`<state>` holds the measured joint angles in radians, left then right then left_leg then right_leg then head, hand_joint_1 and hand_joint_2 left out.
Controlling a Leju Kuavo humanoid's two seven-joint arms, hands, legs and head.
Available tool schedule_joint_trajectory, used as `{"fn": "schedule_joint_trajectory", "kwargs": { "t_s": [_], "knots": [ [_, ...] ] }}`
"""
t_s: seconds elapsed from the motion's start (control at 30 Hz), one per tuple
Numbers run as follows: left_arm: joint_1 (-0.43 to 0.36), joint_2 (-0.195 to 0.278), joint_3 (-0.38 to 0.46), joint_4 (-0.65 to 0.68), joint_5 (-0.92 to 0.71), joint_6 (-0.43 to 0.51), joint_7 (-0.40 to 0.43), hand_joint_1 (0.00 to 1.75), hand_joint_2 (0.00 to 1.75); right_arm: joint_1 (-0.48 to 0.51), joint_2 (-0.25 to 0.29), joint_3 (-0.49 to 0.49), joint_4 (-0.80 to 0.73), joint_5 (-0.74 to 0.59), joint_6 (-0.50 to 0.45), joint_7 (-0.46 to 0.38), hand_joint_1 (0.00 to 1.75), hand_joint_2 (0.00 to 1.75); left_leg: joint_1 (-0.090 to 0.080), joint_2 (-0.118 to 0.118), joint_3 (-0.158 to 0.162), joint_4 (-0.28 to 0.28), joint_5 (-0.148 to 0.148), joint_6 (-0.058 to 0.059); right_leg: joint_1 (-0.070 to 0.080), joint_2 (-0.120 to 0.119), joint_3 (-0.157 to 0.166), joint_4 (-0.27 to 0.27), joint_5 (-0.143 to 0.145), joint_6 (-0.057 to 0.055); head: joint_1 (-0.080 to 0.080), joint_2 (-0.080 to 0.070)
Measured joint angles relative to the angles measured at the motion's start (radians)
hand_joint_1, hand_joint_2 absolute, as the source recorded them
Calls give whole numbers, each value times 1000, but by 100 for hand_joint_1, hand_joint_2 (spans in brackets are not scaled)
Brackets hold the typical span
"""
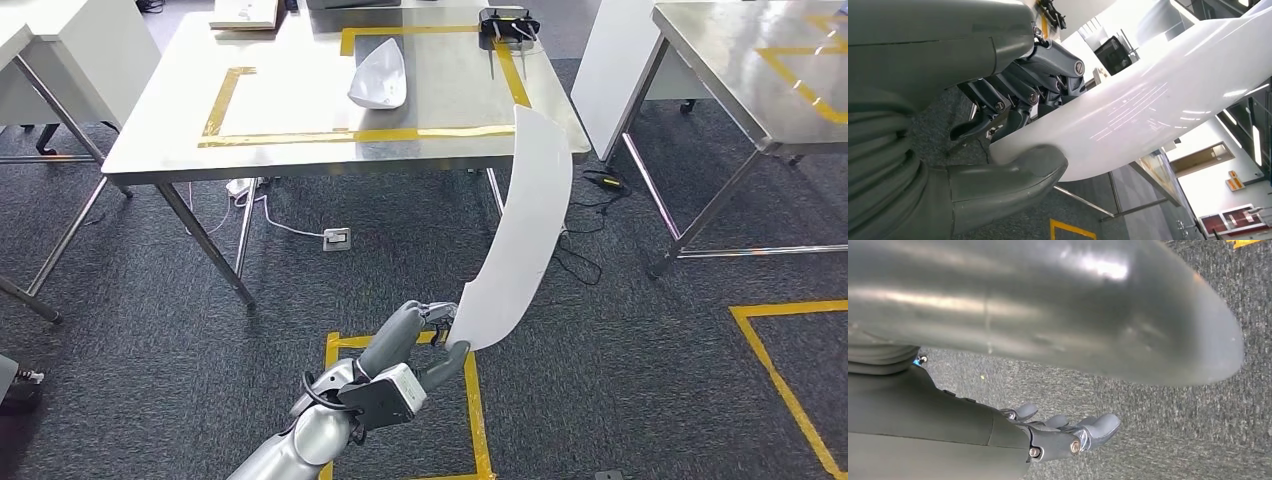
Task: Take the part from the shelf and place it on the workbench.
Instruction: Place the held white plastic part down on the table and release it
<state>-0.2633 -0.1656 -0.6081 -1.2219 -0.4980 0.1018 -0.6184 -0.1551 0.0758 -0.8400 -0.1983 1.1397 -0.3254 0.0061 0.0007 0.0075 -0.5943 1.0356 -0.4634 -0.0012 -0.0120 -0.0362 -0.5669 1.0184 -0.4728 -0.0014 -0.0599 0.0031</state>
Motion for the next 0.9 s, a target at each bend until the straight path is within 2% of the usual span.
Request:
{"fn": "schedule_joint_trajectory", "kwargs": {
  "t_s": [0.17, 0.9],
  "knots": [
    [0, 2, 0, 0, 1, 4, -1, 175, 175, -1, 0, 0, 0, 3, 0, 0, 0, 0, -2, 0, 0, 1, 0, 2, -2, 0, 0, -1, 1, 12, 0, 0],
    [0, 5, -1, 0, 1, 6, -2, 175, 175, -1, 0, 0, 0, 5, 0, 3, 0, 0, 1, 0, 0, 0, 1, 1, 1, 0, -2, 2, 0, 12, 0, 0]
  ]
}}
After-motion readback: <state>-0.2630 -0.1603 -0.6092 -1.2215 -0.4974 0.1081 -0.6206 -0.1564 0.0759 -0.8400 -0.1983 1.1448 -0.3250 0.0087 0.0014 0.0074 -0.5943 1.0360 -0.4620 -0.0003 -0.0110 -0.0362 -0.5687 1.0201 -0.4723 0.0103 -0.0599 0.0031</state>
